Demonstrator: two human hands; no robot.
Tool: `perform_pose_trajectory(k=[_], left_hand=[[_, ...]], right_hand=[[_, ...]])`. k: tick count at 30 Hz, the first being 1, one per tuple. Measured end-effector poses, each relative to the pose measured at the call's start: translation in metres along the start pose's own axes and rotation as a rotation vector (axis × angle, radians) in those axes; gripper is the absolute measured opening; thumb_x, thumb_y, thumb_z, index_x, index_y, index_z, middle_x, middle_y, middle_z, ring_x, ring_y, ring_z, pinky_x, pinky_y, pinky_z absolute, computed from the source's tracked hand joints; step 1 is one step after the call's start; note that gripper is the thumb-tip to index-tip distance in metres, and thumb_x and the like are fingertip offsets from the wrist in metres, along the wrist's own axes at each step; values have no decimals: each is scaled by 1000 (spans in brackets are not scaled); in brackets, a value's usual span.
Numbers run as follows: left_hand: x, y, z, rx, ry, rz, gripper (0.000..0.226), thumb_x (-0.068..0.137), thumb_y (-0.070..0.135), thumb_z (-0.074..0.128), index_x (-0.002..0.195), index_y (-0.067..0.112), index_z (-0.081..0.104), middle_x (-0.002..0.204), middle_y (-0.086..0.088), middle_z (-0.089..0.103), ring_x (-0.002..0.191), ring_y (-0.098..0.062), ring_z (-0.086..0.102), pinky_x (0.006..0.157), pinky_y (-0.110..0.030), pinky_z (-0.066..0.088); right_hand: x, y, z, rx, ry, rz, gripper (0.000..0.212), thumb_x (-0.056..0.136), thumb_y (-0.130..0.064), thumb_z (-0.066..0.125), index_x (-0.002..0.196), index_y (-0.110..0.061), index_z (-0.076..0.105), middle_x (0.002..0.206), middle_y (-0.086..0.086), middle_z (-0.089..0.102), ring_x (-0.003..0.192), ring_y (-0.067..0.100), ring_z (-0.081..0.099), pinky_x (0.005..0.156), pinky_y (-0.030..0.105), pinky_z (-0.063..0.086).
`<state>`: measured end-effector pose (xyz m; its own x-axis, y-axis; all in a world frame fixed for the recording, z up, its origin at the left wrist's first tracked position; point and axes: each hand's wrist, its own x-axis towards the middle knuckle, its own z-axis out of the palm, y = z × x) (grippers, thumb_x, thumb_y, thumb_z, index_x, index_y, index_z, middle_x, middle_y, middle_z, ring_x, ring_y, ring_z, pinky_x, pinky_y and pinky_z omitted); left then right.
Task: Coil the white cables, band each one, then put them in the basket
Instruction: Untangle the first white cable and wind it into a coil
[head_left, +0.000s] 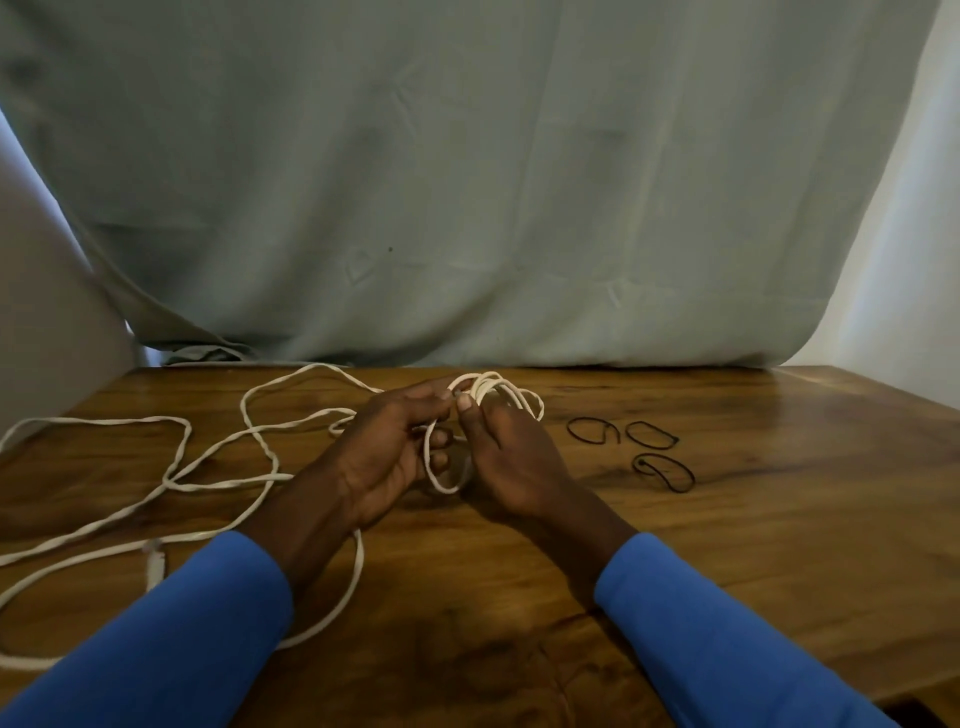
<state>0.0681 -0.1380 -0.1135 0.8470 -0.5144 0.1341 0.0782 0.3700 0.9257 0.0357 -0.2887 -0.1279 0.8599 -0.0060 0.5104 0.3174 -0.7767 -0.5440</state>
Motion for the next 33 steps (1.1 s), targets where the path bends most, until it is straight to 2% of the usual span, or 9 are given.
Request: perform_pose_trajectory(k=[5, 11, 16, 19, 21, 24, 29, 31, 33], left_hand=[[1, -5, 0, -95, 38, 24, 31, 85, 18, 71, 115, 9, 76, 95, -8, 70, 70, -9, 61, 68, -27, 61], [-6, 2, 8, 196, -51, 99, 40, 98, 3, 52, 131, 17, 70, 114, -20, 73, 84, -23, 66, 85, -42, 54], [-9, -4, 16, 355, 96, 250, 63, 93, 1, 70, 144, 32, 49, 94, -13, 76, 84, -25, 76, 74, -36, 59], [-8, -8, 24, 449, 216, 311, 63, 89, 5, 76, 138, 28, 45, 90, -9, 72, 67, -13, 73, 57, -23, 53], [-6, -12, 27, 518, 296, 339, 56, 87, 18, 81, 130, 27, 46, 93, -9, 69, 66, -13, 73, 55, -27, 56], [-8, -19, 29, 699, 223, 402, 34, 91, 34, 77, 115, 31, 53, 88, -2, 72, 73, -14, 73, 64, -40, 58], [-19, -18, 35, 1180, 54, 731, 28, 92, 24, 72, 115, 33, 58, 104, 20, 70, 103, 4, 62, 94, -23, 45], [-17, -16, 33, 1329, 84, 840, 28, 92, 25, 70, 116, 34, 60, 108, 19, 69, 106, 0, 58, 104, -36, 41], [-15, -14, 29, 1322, 62, 860, 28, 92, 20, 69, 117, 32, 62, 109, 13, 69, 104, -8, 61, 95, -41, 48]], right_hand=[[-6, -6, 8, 304, -7, 14, 51, 104, -64, 26, 96, -29, 62, 89, 1, 71, 84, 18, 70, 80, 52, 58], [-2, 0, 6, 709, -52, 188, 63, 98, -71, 38, 113, -19, 70, 103, 10, 76, 103, 29, 73, 95, 57, 57], [-3, -2, 1, 731, -107, 227, 59, 105, -60, 36, 117, -14, 71, 107, 10, 78, 104, 22, 75, 98, 47, 56], [0, -1, 0, 826, -70, 317, 48, 105, -54, 43, 113, -13, 68, 99, 12, 77, 94, 26, 76, 83, 42, 59], [4, -1, -1, 903, 7, 344, 43, 102, -54, 47, 91, -17, 65, 76, 5, 71, 73, 22, 71, 67, 37, 55], [10, -6, -6, 1081, 89, 426, 43, 105, -47, 45, 72, -21, 54, 58, -3, 54, 60, 16, 54, 59, 28, 46], [15, 0, -24, 1446, 78, 529, 47, 104, -46, 42, 64, -23, 44, 50, -4, 36, 38, 11, 37, 36, 20, 36], [19, 5, -32, 1625, 55, 506, 46, 104, -44, 40, 66, -21, 41, 56, -2, 39, 40, 14, 43, 41, 23, 45], [19, 9, -34, 1706, 27, 464, 46, 106, -44, 38, 67, -20, 43, 58, -1, 45, 45, 16, 50, 50, 26, 52]])
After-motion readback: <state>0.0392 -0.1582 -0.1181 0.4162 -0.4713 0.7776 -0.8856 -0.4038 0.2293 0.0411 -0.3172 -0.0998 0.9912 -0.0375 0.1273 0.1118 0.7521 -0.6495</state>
